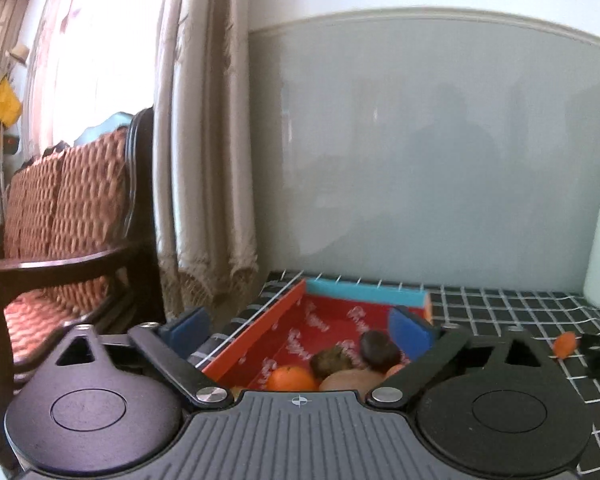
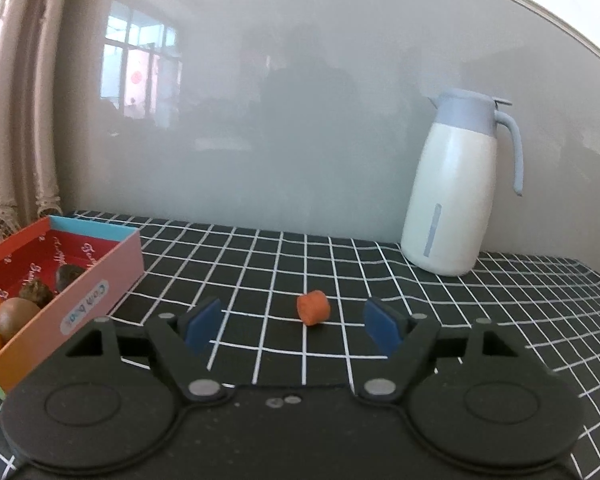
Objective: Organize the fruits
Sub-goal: 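Reach the right tool to the orange carrot chunk and close on it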
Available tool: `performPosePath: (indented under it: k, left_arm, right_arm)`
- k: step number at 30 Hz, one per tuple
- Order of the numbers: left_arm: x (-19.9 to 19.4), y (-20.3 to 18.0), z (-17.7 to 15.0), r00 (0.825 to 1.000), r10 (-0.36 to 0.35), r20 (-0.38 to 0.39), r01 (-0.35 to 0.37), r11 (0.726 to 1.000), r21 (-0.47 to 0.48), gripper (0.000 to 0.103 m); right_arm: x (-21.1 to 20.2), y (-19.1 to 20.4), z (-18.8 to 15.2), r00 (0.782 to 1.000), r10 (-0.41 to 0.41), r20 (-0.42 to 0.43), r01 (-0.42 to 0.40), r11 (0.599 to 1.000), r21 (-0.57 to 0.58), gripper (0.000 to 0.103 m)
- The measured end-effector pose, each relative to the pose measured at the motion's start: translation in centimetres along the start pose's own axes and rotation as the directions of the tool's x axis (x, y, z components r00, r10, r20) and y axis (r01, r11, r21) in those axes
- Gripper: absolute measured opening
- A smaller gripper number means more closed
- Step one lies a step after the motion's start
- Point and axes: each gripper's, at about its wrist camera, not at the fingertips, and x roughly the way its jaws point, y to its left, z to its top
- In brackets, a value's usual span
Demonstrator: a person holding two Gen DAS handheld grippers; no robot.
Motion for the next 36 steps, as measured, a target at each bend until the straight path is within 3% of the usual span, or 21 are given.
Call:
performPosePath:
  k: [6, 14, 19, 26, 36]
  left_arm:
    - [-0.2, -1.5, -0.5, 0.999, -0.042, -0.006, 0.042, 0.998, 0.042, 0.099]
    - [-0.1, -1.1, -0.3, 0.999, -0.046, -0.013, 0.046, 0.999, 0.025, 0.100]
    - [0.3, -0.6, -0.3, 0.999, -0.040, -0.017, 0.040, 0.999, 0.012, 0.100]
    - [1.2, -0.3, -0.3, 0.999, -0.030, -0.031, 0.031, 0.999, 0.014, 0.100]
    - [1.5, -0.3, -0.4, 0.999, -0.024, -0.042, 0.025, 0.999, 0.028, 0.100]
  right_arm:
    - [-0.6, 0.3, -0.3, 1.000, 0.025, 0.013, -0.025, 0.999, -0.044, 0.079]
    - [0.9, 0.5, -0.2, 0.999, 0.040, -0.003, -0.040, 0.995, -0.087, 0.078]
    - [2.9, -0.1, -0.5, 0.998, 0.031, -0.055, -0.034, 0.998, -0.055, 0.070]
    - [6.4, -0.9, -0.2, 0.997, -0.003, -0.077, -0.002, 0.998, -0.066, 0.067]
    - [10.6, -1.9, -0.3, 0.990, -0.009, -0.138, 0.000, 0.998, -0.062, 0.052]
